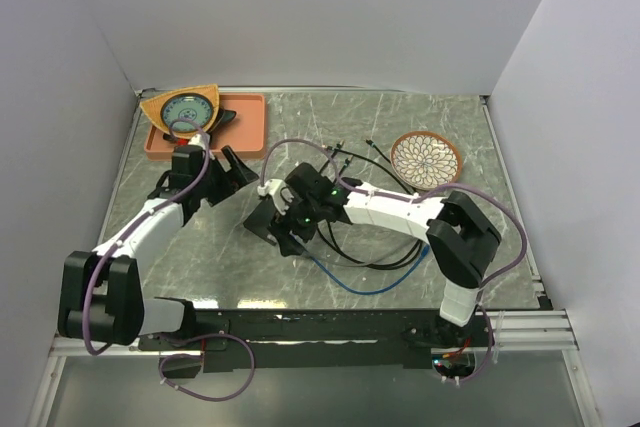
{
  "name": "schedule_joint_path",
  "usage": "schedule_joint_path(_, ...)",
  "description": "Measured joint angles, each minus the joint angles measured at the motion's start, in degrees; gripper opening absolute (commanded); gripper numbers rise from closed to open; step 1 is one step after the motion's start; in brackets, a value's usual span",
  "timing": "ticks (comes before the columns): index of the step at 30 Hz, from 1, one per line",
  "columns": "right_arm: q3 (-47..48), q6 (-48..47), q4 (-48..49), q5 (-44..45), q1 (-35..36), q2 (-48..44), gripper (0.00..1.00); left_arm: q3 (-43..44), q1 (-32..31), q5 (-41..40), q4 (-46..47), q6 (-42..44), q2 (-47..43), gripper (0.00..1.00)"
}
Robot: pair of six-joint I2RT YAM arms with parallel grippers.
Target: Insert the plug into the switch port
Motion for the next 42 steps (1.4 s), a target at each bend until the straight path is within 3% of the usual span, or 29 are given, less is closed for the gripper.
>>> schedule_joint_path(3, 0.0, 0.11, 0.26, 2.05, 1.16, 0.5, 0.75, -1.18, 2.1, 2.71, 1.18, -0.68, 1.07, 0.96)
schedule_joint_path(18, -0.35, 2.51, 6.49, 12.07, 4.11, 3.76, 0.49, -2.56, 5.07, 8.9, 2.23, -1.7, 3.72, 0.96)
schedule_joint_path(26, -0.57, 3.32, 8.66, 12.04, 4.46, 5.66, 0.47, -2.99, 5.62, 9.68, 2.23, -1.7, 3.15, 0.96)
schedule_joint_path(31, -0.59, 3.5, 9.03, 12.39, 4.61, 7.32, 0.26, -3.08, 5.73, 9.75, 2.19, -1.68, 2.23, 0.96)
schedule_joint_path(35, -0.72, 3.56, 9.07, 13.14, 4.83, 7.72, 0.0, -3.15, 5.81, 9.77, 2.23, -1.68, 1.84, 0.96)
schedule_joint_path(42, -1.92, 3.74, 10.54, 13.73, 4.9, 7.26, 0.0, -3.54, 5.99, 10.8, 2.49, -1.27, 0.31, 0.96)
